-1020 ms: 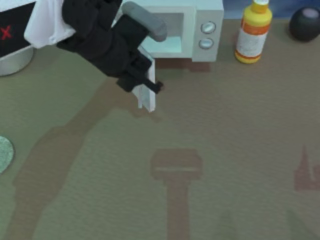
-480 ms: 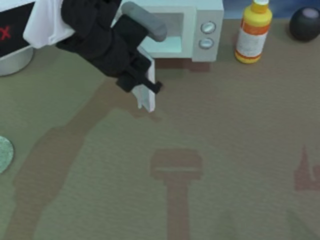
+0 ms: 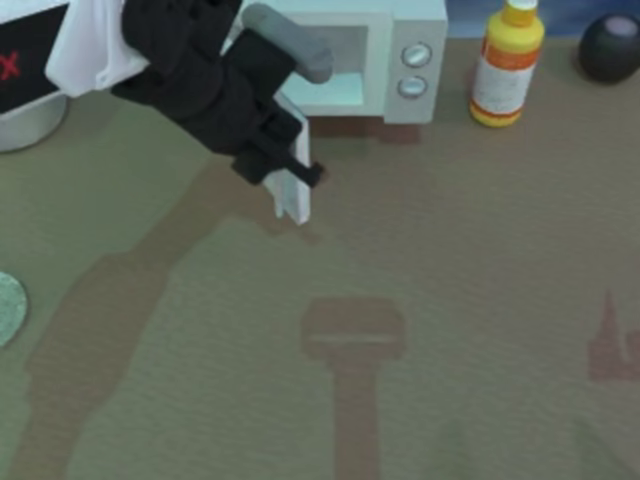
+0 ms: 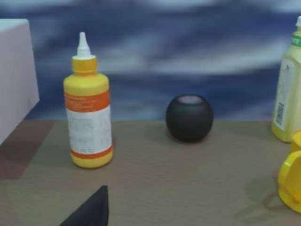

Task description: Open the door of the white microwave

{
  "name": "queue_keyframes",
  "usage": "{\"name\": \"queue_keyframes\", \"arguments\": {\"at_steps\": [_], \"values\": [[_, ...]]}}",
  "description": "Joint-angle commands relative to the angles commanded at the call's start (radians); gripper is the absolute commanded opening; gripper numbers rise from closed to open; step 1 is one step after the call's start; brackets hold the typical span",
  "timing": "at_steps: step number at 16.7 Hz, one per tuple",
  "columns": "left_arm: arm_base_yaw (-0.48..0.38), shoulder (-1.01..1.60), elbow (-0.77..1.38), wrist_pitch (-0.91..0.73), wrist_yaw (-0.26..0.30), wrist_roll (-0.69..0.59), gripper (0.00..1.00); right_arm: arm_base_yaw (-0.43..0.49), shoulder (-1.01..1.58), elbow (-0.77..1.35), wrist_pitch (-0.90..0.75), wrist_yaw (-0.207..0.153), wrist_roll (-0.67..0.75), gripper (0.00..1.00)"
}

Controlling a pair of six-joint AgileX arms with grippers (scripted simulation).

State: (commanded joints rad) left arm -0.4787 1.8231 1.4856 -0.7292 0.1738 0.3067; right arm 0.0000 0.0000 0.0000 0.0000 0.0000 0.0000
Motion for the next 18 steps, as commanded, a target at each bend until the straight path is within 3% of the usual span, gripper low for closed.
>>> {"name": "queue_keyframes", "arguments": {"at_steps": [8,18], "values": [[-0.003,0.003,-0.005,-0.001,0.007,0.001,0.00,0.000,0.000,0.000,0.000,0.000,0.000,1.00],[0.072,-0.036,-0.040,-0.038,0.096,0.187,0.00,0.000,0.000,0.000,0.000,0.000,0.000,1.00]]}}
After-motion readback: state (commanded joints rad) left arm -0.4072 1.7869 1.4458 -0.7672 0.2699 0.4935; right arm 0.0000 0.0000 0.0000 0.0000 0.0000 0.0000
